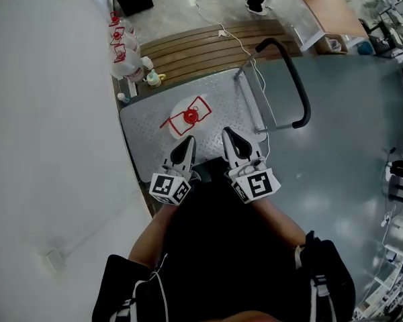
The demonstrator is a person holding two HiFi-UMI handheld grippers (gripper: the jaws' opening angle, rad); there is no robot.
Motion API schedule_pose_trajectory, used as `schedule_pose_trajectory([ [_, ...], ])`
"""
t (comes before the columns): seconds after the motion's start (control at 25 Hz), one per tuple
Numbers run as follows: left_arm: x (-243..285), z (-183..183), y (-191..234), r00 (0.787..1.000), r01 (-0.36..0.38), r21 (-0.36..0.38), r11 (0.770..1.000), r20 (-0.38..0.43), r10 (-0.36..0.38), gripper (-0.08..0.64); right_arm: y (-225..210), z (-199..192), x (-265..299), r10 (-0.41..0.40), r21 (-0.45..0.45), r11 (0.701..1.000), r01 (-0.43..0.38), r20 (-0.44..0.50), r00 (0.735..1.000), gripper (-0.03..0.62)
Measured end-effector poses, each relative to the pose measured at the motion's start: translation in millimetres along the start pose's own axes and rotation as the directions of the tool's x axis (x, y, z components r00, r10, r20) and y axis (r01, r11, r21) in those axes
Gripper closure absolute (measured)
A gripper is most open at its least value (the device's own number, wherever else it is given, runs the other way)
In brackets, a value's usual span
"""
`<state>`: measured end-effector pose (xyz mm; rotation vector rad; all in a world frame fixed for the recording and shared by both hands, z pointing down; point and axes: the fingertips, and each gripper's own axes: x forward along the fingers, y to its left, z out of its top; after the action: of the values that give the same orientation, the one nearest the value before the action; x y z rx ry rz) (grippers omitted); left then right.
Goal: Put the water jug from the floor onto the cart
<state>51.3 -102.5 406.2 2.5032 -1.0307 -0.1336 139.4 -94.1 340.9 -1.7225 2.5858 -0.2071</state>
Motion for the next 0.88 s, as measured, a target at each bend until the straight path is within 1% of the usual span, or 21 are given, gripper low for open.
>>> schedule_pose_trajectory([
  [0.12,-17.5,13.0,-10.1,0.999,-0.024,0.132,0.991,0.036,0.020,0.541,22.9,1.0,-8.9,0.023,-0.030,0.999,-0.023,0.001,1.000,0.574],
  [0.16,-22.9,17.5,-12.7,0.999,-0.028,0.162,0.986,0.049,0.020,0.541,30.8,0.9,-12.1,0.031,-0.040,0.999,-0.031,0.000,1.000,0.574],
  [0.24,-31.9,26.4,-15.5,0.997,-0.044,0.197,0.979,0.072,0.031,0.541,42.7,-3.1,-18.3,0.030,-0.058,0.998,-0.032,-0.021,0.999,0.574],
  [0.36,-42.9,28.4,-14.7,0.994,-0.080,0.218,0.973,0.086,0.063,0.541,52.6,-7.9,-26.5,-0.002,-0.101,0.995,-0.005,-0.076,0.997,0.574],
  [0.48,-53.7,24.7,-14.3,0.992,-0.104,0.219,0.970,0.092,0.086,0.541,59.9,-6.8,-33.4,-0.013,-0.135,0.991,0.007,-0.046,0.999,0.575],
  [0.64,-65.6,30.3,-18.2,0.989,-0.103,0.228,0.968,0.127,0.076,0.541,70.6,-8.8,-36.3,-0.010,-0.104,0.995,0.006,-0.031,0.999,0.574],
  [0.76,-70.9,32.8,-21.1,0.988,-0.108,0.248,0.963,0.137,0.076,0.541,75.2,-10.4,-38.8,-0.016,-0.120,0.993,0.009,-0.063,0.998,0.574],
  [0.88,-76.0,30.0,-24.6,0.988,-0.112,0.266,0.958,0.129,0.080,0.541,79.3,-1.7,-39.0,-0.008,-0.123,0.992,0.005,-0.026,1.000,0.574],
])
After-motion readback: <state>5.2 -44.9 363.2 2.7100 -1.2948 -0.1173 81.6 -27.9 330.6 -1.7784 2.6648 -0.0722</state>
